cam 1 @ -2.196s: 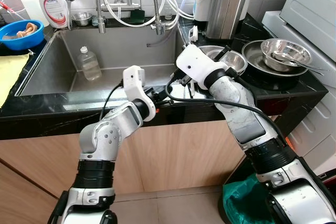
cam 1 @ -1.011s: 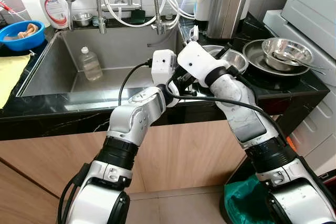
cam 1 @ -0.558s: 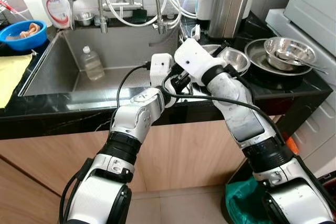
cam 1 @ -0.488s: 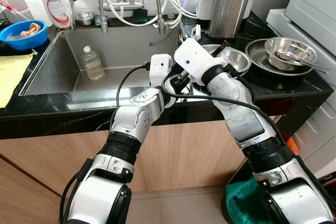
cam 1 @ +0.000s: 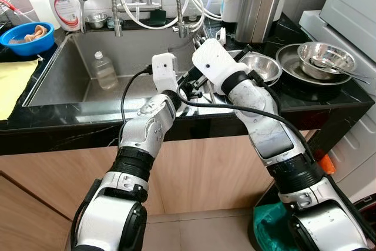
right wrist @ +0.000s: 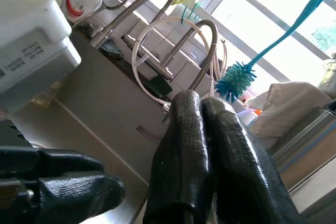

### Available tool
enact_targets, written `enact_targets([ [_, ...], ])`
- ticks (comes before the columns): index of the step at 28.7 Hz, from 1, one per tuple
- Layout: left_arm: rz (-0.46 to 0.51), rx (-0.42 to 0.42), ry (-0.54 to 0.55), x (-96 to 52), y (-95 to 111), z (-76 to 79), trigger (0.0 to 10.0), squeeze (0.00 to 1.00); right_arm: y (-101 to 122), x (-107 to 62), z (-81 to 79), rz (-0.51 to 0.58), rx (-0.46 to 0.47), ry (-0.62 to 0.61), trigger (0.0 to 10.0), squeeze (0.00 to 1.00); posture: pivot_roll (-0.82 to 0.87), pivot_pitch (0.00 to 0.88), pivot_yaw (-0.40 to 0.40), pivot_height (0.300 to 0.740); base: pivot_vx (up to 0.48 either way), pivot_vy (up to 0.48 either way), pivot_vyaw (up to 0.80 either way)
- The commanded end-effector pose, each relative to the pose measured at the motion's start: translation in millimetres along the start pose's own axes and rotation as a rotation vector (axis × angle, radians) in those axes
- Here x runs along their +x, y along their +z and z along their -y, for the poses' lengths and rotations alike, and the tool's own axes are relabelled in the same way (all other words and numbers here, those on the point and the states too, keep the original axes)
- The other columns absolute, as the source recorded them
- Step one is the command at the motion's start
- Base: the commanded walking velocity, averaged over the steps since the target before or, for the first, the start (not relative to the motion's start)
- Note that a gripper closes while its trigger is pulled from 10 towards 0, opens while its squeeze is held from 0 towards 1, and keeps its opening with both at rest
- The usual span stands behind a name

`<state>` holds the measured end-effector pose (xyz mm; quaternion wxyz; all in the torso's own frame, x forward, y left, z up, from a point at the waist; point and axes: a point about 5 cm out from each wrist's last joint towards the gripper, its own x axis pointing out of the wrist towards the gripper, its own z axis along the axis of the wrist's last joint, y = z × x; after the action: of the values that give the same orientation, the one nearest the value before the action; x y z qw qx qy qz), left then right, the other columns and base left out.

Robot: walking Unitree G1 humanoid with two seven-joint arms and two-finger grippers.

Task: Kitchen organization

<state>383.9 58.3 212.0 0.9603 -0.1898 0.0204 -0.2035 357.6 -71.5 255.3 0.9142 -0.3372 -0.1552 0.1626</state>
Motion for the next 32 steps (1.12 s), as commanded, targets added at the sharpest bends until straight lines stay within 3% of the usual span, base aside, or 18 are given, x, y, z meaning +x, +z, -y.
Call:
enact_targets([
  [1,0.009,0.011,0.006,2.0,3.7,-1.3,10.0,0.00,14.8,1.0,8.2,0.054,0.014,-0.022,10.0,0.00,-0.17,0.001,0.036,0.740,0.000,0.000,0.00],
  [11,-0.015,-0.044,-0.038,2.3,-1.0,-0.2,10.0,0.00,19.0,1.3,7.3,0.071,0.037,-0.019,10.0,0.00,-0.17,0.000,0.036,0.740,0.000,0.000,0.00],
  [15,-0.031,-0.063,-0.131,0.8,-5.1,12.2,10.0,0.00,22.0,2.3,6.2,0.083,0.044,-0.016,10.0,0.00,-0.17,0.000,0.035,0.740,0.000,0.000,0.00],
  [20,-0.041,-0.092,-0.150,0.1,-7.7,15.7,10.0,0.00,24.7,2.4,5.8,0.094,0.051,-0.015,10.0,0.00,-0.17,0.000,0.035,0.740,0.000,0.000,0.00],
  [26,-0.046,-0.050,-0.131,0.0,-9.5,14.9,10.0,0.00,27.9,2.9,4.9,0.107,0.058,-0.011,10.0,0.00,-0.16,0.000,0.032,0.740,0.000,0.000,0.00],
  [27,-0.044,-0.043,-0.114,0.1,-9.8,13.9,10.0,0.49,28.0,3.0,4.5,0.108,0.059,-0.010,10.0,0.00,-0.16,0.000,0.032,0.740,0.000,0.000,0.00],
  [28,-0.044,-0.041,-0.112,0.0,-9.9,13.8,10.0,0.49,28.0,3.0,4.4,0.108,0.059,-0.010,10.0,0.00,-0.16,0.000,0.032,0.740,0.000,0.000,0.00],
  [29,-0.045,-0.045,-0.107,0.1,-10.1,13.6,10.0,1.00,27.9,3.1,4.2,0.107,0.059,-0.009,10.0,0.00,-0.16,0.000,0.030,0.740,0.000,0.000,0.00],
  [32,-0.042,-0.034,-0.055,0.9,-10.3,9.7,10.0,1.00,28.0,3.3,3.9,0.107,0.060,-0.007,10.0,0.00,-0.16,0.000,0.030,0.740,0.000,0.000,0.00],
])
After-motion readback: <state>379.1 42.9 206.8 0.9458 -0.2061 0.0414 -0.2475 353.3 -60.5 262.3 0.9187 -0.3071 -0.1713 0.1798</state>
